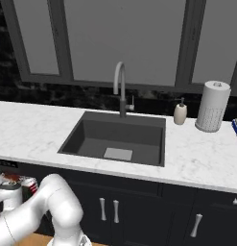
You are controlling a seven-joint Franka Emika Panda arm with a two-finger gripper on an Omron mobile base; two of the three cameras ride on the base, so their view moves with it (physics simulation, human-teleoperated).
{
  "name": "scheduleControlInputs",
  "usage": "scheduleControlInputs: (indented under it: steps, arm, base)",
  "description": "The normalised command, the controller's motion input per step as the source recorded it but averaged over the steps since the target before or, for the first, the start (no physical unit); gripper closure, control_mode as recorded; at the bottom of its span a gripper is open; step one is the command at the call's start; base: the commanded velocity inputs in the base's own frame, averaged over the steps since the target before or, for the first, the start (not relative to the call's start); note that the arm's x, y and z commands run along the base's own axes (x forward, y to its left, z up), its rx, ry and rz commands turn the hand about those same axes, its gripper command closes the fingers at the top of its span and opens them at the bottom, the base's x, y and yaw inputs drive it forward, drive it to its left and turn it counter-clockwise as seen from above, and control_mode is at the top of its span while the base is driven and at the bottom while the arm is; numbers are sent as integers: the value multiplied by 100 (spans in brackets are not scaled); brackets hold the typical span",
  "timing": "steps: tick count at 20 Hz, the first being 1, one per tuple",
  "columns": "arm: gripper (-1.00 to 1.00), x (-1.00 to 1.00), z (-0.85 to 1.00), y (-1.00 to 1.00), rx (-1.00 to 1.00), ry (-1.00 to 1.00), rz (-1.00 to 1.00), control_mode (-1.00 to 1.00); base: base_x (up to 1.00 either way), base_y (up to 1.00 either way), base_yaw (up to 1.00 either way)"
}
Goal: Pick up the cup and bowl from the counter, place them in the dishwasher, and close the dishwasher door.
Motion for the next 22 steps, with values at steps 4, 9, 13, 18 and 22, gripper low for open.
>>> scheduleControlInputs:
  steps: [4,9,13,18,22]
  arm:
    - [-100,8,-100,0,0,-21,-54,-100]
    - [-100,2,-100,0,0,-29,-53,-100]
    - [-100,23,-100,0,0,-32,-54,-100]
    - [-100,-47,-63,16,7,-37,-31,-100]
    - [-100,-100,-53,-5,10,-24,6,-100]
  base:
    - [0,0,0]
    - [0,0,0]
    - [0,0,0]
    - [0,0,0]
    - [0,0,0]
